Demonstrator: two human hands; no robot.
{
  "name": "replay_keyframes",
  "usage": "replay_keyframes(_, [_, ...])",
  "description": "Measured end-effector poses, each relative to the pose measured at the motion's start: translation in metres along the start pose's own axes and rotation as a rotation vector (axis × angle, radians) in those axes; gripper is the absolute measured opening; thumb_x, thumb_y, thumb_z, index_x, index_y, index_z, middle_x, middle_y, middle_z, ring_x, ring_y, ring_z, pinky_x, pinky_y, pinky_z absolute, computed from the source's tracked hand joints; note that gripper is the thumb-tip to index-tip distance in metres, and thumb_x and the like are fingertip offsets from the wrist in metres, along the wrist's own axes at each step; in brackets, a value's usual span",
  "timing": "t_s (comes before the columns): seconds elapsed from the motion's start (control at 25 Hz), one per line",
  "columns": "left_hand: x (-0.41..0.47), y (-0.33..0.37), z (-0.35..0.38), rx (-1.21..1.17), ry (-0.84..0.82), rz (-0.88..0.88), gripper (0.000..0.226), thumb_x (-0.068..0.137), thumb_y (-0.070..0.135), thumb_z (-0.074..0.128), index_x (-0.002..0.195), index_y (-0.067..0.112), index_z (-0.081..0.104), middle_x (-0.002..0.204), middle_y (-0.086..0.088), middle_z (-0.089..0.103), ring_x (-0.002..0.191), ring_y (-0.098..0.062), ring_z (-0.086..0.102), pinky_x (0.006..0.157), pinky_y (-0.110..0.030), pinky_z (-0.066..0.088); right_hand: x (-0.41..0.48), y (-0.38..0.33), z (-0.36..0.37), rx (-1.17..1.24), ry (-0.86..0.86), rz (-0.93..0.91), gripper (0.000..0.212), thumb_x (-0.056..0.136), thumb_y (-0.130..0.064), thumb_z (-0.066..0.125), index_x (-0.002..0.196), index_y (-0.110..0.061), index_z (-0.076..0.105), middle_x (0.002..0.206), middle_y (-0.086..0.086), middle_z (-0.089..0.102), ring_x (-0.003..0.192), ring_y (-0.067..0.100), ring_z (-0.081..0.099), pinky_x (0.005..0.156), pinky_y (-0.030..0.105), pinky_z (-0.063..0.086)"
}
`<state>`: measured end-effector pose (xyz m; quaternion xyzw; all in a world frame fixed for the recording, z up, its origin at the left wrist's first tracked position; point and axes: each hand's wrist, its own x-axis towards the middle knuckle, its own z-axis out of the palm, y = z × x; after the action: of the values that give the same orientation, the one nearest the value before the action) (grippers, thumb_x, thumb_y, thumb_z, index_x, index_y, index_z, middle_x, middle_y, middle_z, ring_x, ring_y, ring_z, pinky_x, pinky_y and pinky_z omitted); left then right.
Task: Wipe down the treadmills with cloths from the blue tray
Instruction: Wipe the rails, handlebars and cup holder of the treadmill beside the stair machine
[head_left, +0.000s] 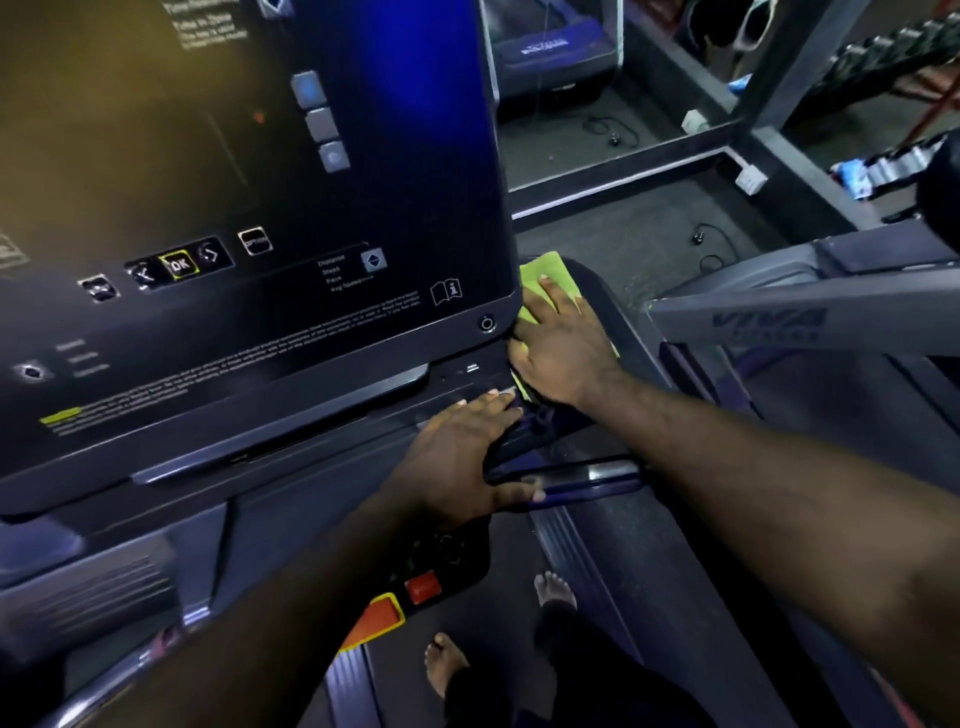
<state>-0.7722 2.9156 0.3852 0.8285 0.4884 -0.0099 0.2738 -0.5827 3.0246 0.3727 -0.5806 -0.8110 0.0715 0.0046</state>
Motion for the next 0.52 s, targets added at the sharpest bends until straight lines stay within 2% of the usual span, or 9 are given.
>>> replay_keyframes(0.08, [-0.003, 0.003, 0.003, 0.080, 0.025, 0.023, 0.111, 0.080, 0.089, 0.052, 0.165, 0.022, 0.026, 0.176, -0.001, 0.000, 0.162, -0.017, 0.001, 0.130, -0.048, 0.012, 0.021, 0.006, -0.007, 0.021, -0.049, 0.044, 0.062, 0.095, -0.053, 0.034, 0.155, -0.042, 0.042, 0.174, -0.011, 0.017, 0.162, 0.028, 0.009, 0.125, 0.063, 0.020])
replay_keyframes(0.16, [-0.006, 0.010, -0.001, 0.247, 0.096, 0.037, 0.111, 0.085, 0.091, 0.041, 0.165, 0.016, 0.026, 0.175, -0.010, -0.012, 0.162, -0.026, -0.009, 0.130, -0.052, 0.009, 0.058, 0.016, -0.014, 0.037, -0.055, 0.038, 0.062, 0.096, -0.056, 0.040, 0.156, -0.048, 0.033, 0.174, -0.013, 0.012, 0.162, 0.029, 0.006, 0.126, 0.063, 0.018])
replay_keyframes(0.24, [-0.006, 0.017, -0.009, 0.400, 0.147, 0.021, 0.114, 0.088, 0.093, 0.028, 0.167, 0.012, 0.018, 0.174, -0.012, -0.017, 0.160, -0.025, -0.019, 0.131, -0.051, 0.002, 0.095, 0.039, -0.014, 0.103, -0.073, 0.087, 0.058, 0.095, -0.065, 0.034, 0.152, -0.052, 0.037, 0.169, -0.010, 0.028, 0.156, 0.030, 0.023, 0.123, 0.060, 0.028])
replay_keyframes(0.36, [0.011, 0.030, -0.015, 0.432, 0.160, -0.030, 0.111, 0.092, 0.090, 0.019, 0.167, 0.010, 0.007, 0.175, -0.008, -0.014, 0.160, -0.022, -0.021, 0.131, -0.048, -0.004, 0.123, 0.083, -0.004, 0.320, -0.104, 0.157, 0.076, 0.082, -0.075, 0.024, 0.149, -0.045, 0.044, 0.153, -0.002, 0.052, 0.139, 0.030, 0.049, 0.115, 0.049, 0.043])
replay_keyframes(0.44, [0.018, 0.037, -0.008, 0.456, 0.146, -0.085, 0.107, 0.093, 0.088, 0.020, 0.168, 0.012, 0.008, 0.176, -0.006, -0.005, 0.160, -0.023, -0.020, 0.131, -0.049, -0.002, 0.106, 0.097, -0.006, 0.424, -0.083, 0.166, 0.065, 0.089, -0.067, 0.036, 0.150, -0.044, 0.045, 0.153, 0.001, 0.051, 0.137, 0.031, 0.052, 0.114, 0.044, 0.044])
replay_keyframes(0.52, [0.019, 0.041, -0.001, 0.469, 0.132, -0.138, 0.105, 0.094, 0.087, 0.022, 0.168, 0.014, 0.007, 0.176, -0.004, 0.000, 0.160, -0.021, -0.020, 0.131, -0.050, -0.003, 0.069, 0.113, -0.001, 0.467, -0.030, 0.193, 0.061, 0.097, -0.058, 0.045, 0.156, -0.042, 0.039, 0.163, 0.006, 0.040, 0.143, 0.035, 0.046, 0.118, 0.044, 0.041])
